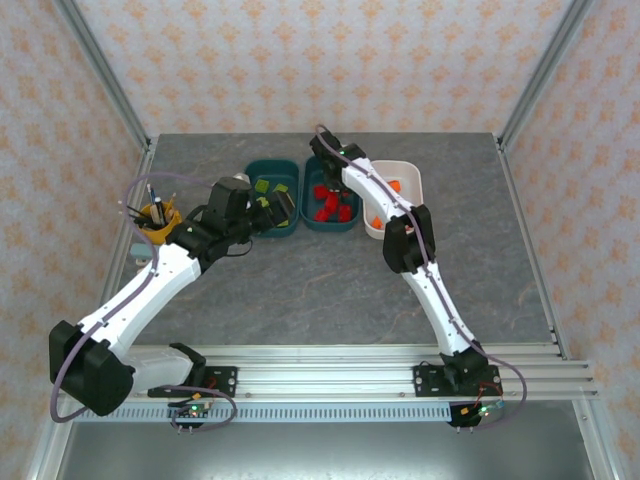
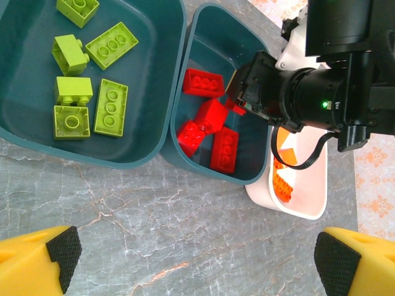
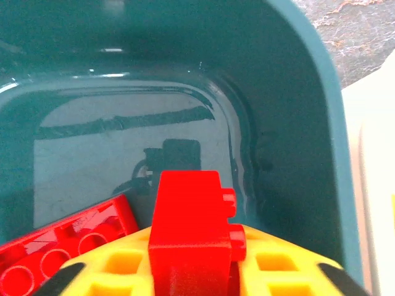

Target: Sort the legos into containers by color

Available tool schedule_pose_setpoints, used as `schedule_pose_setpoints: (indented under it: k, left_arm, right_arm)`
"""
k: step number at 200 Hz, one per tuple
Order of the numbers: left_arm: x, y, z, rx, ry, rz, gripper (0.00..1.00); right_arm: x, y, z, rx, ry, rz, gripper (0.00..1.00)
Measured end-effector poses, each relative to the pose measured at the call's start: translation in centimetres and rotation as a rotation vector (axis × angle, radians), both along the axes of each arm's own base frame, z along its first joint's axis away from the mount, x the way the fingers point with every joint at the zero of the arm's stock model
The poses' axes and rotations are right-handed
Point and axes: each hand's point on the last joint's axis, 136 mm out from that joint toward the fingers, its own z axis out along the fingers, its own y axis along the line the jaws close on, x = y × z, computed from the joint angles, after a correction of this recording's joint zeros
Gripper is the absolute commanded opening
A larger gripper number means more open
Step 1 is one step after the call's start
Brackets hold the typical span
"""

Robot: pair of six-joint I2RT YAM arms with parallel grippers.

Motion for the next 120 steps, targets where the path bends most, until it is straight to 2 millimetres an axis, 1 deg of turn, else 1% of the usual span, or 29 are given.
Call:
schedule_pose_setpoints:
  k: [27, 49, 63, 68, 74, 88, 99, 110, 114, 116, 117, 120]
  left_arm:
    - [-0.2, 0.0, 0.5, -0.007, -0.012, -0.001, 1.0]
    - [-0.5, 0.2, 1.2, -0.014, -0.03, -0.002, 1.0]
    - [-0.8, 0.3, 1.7, -0.018, -0.041, -0.002, 1.0]
    - [-0.9, 0.4, 1.9, -0.017, -0.044, -0.004, 1.0]
    - [-1.1, 0.5, 2.0, -0.015, -0.046, -0.006, 1.0]
    - [-1.7, 0.8, 2.2, -0.005, -0.046, -0.013, 1.0]
    - [-2.3, 1.0, 2.3, 0.006, -0.041, -0.018, 1.0]
    - [-3.0, 1.4, 2.4, 0.019, -0.037, -0.023, 1.0]
    - [-3.2, 1.5, 2.4, 0.024, -0.036, -0.025, 1.0]
    - [-3.3, 1.6, 2.4, 0.027, -0.034, -0.026, 1.0]
    - [-3.4, 1.6, 2.4, 0.027, -0.034, -0.027, 1.0]
    - [-3.6, 1.7, 2.4, 0.032, -0.035, -0.03, 1.0]
  right_arm:
    - [0.0, 0.1, 0.4, 0.007, -0.003, -0.003, 0.46]
    - [0.1, 0.2, 1.2, 0.019, -0.015, -0.008, 0.49]
    - [0.0, 0.1, 2.2, 0.026, -0.026, -0.01, 0.5]
    - [0.0, 0.1, 2.9, 0.032, -0.035, -0.01, 0.5]
    - [-0.1, 0.1, 3.8, 0.039, -0.048, -0.01, 0.51]
    - [-0.7, -0.2, 6.9, 0.056, -0.085, -0.009, 0.52]
    - [-1.8, -0.8, 10.2, 0.075, -0.124, -0.01, 0.53]
    - [-3.3, -1.7, 13.5, 0.103, -0.176, -0.013, 0.59]
    - [-4.2, -2.1, 14.9, 0.114, -0.198, -0.009, 0.62]
    - [-4.5, -2.2, 15.2, 0.119, -0.203, -0.009, 0.64]
    - [-4.8, -2.4, 15.8, 0.126, -0.213, -0.013, 0.65]
    - [-5.3, -2.8, 16.7, 0.135, -0.235, -0.011, 0.68]
